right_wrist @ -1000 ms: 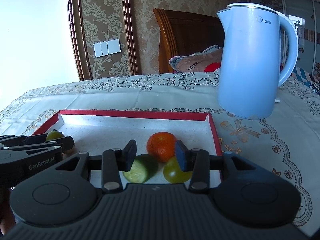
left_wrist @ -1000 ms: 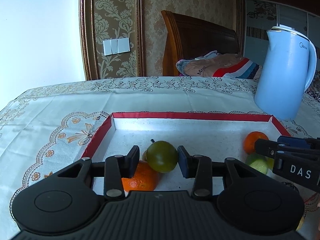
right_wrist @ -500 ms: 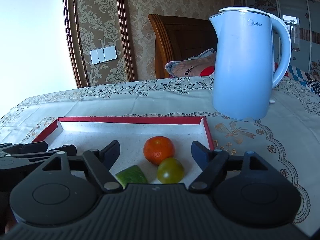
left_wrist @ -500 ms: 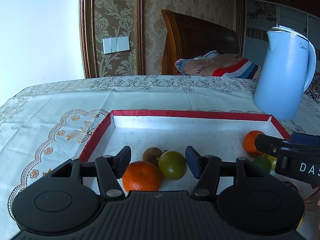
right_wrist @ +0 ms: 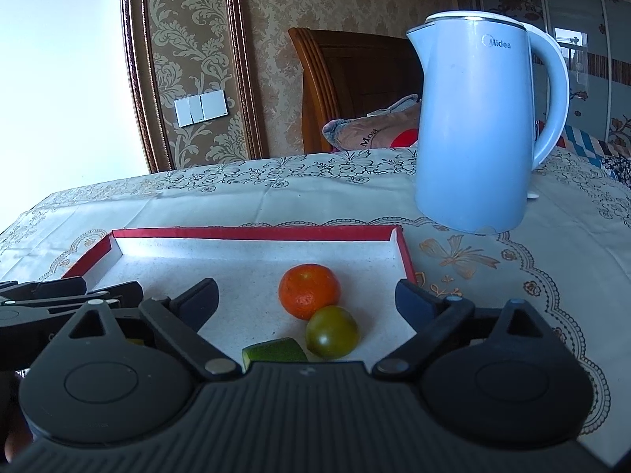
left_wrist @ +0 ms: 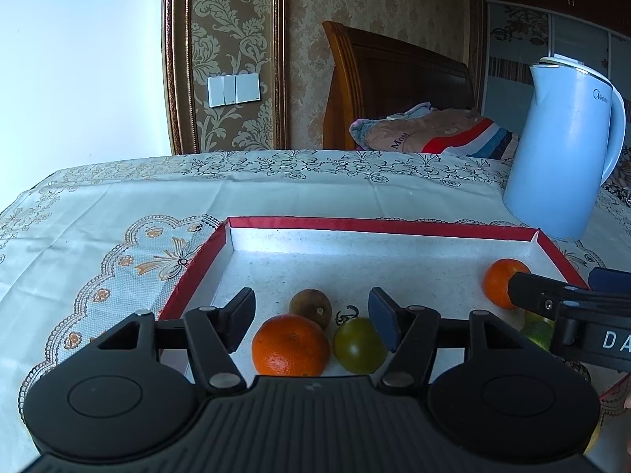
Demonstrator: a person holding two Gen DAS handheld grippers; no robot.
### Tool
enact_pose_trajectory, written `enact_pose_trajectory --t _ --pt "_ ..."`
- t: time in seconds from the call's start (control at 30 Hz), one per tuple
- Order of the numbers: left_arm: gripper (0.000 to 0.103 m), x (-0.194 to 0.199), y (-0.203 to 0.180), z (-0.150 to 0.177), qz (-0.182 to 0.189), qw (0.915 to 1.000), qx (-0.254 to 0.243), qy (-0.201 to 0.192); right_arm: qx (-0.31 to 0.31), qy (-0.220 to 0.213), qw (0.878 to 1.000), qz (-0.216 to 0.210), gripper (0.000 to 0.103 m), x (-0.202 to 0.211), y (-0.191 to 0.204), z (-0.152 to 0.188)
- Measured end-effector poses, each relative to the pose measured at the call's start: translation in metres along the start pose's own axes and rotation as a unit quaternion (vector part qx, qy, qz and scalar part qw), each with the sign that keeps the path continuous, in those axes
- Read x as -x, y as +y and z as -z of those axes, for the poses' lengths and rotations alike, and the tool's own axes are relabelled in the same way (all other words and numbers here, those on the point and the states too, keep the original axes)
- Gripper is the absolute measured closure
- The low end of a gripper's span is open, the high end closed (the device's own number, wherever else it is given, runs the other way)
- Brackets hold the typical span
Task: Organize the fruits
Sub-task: 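Lift both open grippers up out of the tray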
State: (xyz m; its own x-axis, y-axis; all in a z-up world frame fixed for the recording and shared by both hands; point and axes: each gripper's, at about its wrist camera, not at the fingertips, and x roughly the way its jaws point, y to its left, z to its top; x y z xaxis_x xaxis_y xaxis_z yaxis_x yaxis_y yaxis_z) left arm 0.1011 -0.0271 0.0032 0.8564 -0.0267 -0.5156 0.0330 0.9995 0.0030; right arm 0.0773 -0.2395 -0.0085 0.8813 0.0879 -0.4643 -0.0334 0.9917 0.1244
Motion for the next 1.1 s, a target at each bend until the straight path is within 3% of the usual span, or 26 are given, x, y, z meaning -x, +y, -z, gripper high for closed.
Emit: enact_pose_trajectory --t 0.33,1.1 --pt "0.035 0.003 0.001 0.002 0.000 1.0000 -0.001 -0.005 -0.007 0.001 1.000 -0.001 0.000 0.001 -0.002 0.002" --pt "0.035 0.017 0.005 0.011 -0.001 0.9999 -0.008 -0.015 -0.028 -0.001 1.000 -0.003 0.000 0.010 -0.010 0.009"
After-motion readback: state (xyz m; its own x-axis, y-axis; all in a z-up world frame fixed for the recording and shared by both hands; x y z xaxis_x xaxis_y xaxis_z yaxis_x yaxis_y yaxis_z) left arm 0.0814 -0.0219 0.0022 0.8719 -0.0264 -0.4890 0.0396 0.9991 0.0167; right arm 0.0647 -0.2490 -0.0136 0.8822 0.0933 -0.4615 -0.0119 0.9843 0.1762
